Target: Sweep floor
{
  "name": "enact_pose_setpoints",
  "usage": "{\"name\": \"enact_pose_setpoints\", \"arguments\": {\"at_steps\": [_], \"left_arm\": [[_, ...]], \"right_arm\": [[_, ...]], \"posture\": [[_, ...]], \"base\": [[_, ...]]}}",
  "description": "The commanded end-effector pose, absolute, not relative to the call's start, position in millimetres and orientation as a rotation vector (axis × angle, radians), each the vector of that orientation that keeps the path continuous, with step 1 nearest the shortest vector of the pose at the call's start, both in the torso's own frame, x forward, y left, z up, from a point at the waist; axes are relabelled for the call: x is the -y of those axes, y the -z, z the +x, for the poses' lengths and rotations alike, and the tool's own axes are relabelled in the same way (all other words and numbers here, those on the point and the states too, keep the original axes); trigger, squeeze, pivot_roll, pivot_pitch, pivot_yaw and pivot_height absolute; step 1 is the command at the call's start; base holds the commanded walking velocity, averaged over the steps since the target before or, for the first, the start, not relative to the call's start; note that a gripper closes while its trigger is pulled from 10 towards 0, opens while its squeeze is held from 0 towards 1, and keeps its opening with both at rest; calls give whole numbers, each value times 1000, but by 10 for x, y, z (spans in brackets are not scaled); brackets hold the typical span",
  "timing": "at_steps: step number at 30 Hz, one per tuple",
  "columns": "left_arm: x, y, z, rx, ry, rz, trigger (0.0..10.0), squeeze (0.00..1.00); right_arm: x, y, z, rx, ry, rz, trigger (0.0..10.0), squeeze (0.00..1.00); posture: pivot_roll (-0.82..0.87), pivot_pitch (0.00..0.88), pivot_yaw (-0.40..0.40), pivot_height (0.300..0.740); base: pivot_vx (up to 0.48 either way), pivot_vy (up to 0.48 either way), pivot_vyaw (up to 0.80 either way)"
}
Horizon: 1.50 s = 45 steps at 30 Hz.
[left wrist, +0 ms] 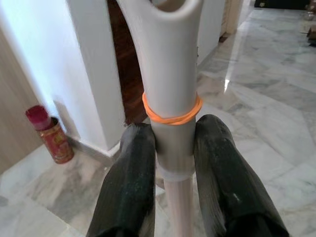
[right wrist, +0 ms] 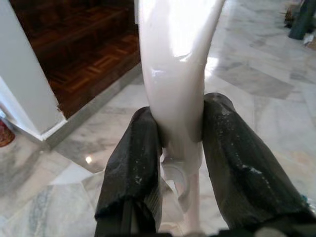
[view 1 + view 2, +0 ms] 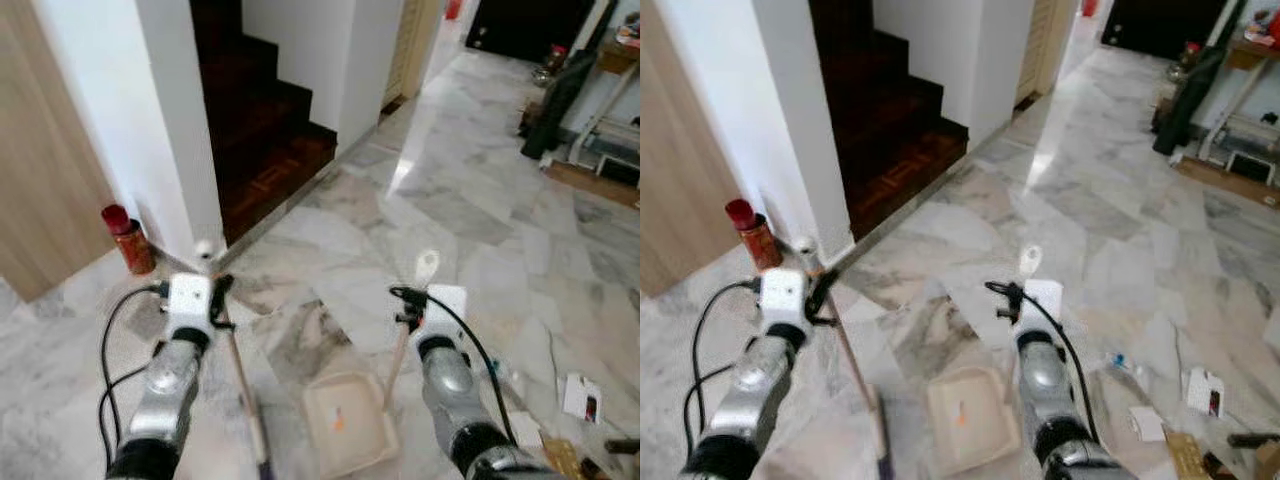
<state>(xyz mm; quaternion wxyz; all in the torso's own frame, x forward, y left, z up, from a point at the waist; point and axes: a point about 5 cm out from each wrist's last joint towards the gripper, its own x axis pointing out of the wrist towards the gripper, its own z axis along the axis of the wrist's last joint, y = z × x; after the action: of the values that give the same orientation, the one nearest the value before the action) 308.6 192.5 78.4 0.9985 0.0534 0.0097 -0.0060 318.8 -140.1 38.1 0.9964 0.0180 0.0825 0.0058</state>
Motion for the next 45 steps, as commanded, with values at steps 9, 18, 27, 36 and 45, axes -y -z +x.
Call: {"name": "enact_pose_setpoints", "arguments": {"at_steps": [9, 18, 27, 36, 45], "left_arm": [[-1834, -869, 3137, 20, 44, 122, 10000, 0], [-1825, -867, 3141, 20, 46, 122, 10000, 0], [-1820, -866, 3140, 21, 50, 117, 10000, 0], [-1820, -868, 3139, 22, 50, 117, 10000, 0], [-1818, -869, 3141, 22, 49, 118, 10000, 0]], "right_arm": [[1447, -454, 3227, -125, 3, 53, 10000, 0], [1436, -463, 3233, -120, -5, 58, 10000, 0], [1428, -462, 3231, -119, -10, 55, 10000, 0], [1419, -462, 3229, -117, -14, 56, 10000, 0], [1394, -462, 3226, -115, -39, 44, 10000, 0]], "posture": [[56, 0, -53, 740], [57, 0, -53, 740], [55, 0, -53, 740], [55, 0, -54, 740], [56, 0, -54, 740]], "base": [[267, 0, 0], [258, 0, 0], [275, 0, 0], [293, 0, 0], [293, 0, 0]]}}
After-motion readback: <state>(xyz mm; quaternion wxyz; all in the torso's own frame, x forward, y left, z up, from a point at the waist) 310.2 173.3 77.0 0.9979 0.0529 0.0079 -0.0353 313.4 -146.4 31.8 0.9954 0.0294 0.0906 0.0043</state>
